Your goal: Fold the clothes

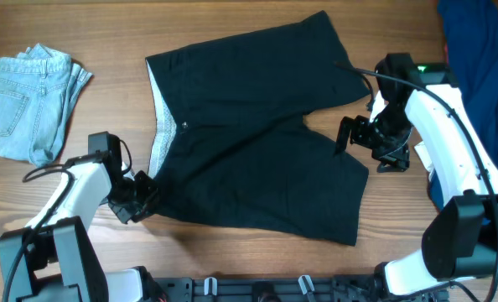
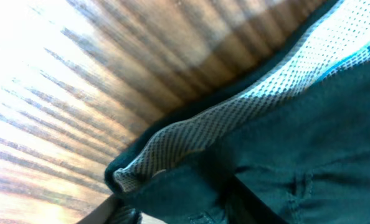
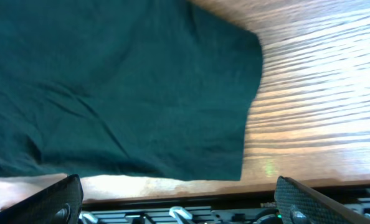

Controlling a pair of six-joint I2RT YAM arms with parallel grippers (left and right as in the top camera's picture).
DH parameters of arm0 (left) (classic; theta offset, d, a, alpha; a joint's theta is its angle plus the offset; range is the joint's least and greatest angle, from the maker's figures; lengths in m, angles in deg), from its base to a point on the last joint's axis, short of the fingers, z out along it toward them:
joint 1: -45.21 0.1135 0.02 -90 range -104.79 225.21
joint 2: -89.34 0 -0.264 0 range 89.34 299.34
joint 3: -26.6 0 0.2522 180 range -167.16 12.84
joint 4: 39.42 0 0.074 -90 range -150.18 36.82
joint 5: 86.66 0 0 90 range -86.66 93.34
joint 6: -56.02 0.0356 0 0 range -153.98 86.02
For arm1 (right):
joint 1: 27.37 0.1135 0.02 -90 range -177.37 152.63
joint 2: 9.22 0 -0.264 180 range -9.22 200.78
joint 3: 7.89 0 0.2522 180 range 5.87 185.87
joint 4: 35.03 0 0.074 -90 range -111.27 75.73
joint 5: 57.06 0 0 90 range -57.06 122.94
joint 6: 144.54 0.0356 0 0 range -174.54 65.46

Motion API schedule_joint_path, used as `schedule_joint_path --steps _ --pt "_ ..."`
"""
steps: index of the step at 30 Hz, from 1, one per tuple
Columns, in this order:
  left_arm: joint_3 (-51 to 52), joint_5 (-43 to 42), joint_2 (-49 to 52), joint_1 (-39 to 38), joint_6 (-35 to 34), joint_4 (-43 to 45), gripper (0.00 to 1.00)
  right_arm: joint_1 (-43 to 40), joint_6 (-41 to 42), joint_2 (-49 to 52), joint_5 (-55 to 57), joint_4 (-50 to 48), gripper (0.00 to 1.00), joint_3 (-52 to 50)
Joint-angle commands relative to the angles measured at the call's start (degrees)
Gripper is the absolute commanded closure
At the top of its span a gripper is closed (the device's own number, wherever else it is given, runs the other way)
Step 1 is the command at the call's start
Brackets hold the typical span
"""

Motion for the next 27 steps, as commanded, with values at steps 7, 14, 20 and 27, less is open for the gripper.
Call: schedule_joint_path --steps 7,14,20,27 --pt "1.6 -5.2 0.2 0.1 0.2 0.8 0.96 7.8 2.9 -0.5 -12.6 -3.8 0.01 -13.1" --pt "1.6 -5.2 0.2 0.1 0.1 1.2 0.96 9.1 22.2 -12.7 -12.4 -15.6 0.01 -24.2" --pt "1.6 -5.2 0.2 0.1 0.2 1.2 0.95 9.2 40.7 -35.5 -9.4 -17.7 0.00 -36.6" --pt "1.6 -5.2 0.2 0.1 0.3 1.3 0.94 9.2 55.6 -52.4 -11.2 -18.7 0.02 -49.4"
